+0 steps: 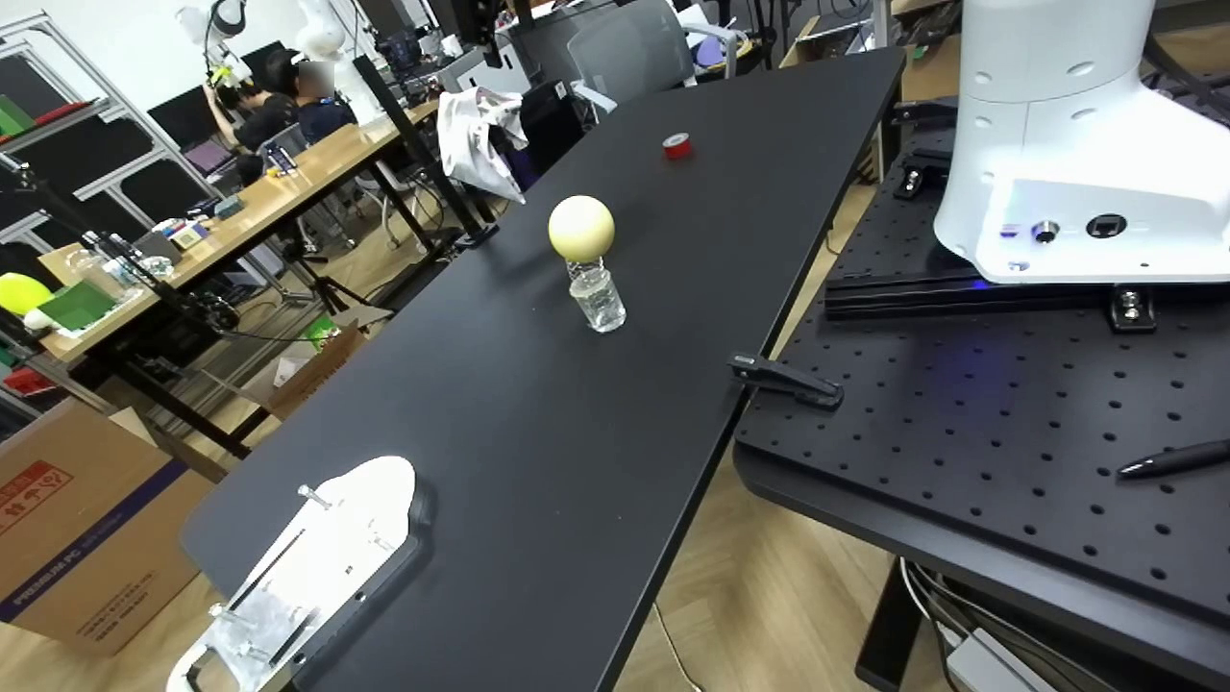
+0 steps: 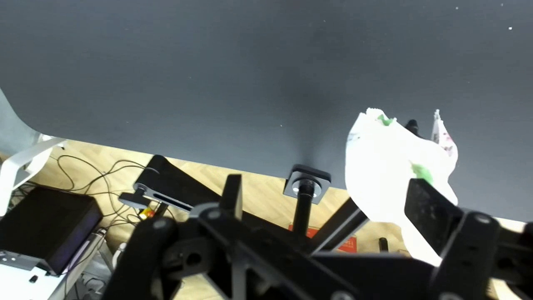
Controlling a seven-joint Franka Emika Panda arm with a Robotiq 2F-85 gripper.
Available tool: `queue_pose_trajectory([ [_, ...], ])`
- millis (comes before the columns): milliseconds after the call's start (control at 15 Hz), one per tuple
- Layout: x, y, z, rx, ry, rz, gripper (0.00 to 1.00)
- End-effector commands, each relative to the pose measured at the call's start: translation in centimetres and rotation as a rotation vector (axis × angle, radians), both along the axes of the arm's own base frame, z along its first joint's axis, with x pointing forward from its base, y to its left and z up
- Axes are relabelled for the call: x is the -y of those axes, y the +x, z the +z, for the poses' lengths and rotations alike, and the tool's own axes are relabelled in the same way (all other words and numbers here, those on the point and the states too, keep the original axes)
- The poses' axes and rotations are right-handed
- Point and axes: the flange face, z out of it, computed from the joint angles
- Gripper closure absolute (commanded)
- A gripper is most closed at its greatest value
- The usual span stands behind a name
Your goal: Unhang the white cloth from the stand
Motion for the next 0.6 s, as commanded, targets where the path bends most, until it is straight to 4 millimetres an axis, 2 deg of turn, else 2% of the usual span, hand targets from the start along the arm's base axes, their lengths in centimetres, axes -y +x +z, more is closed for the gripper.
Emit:
queue_pose_trajectory([
  [0,-3.1,2.1,0.8,-0.008,0.046,0.042,0.00],
  [200,-5.2,2.4,1.1,-0.014,0.079,0.078,0.00],
  [533,-5.2,3.4,0.0,-0.033,0.086,0.092,0.00],
])
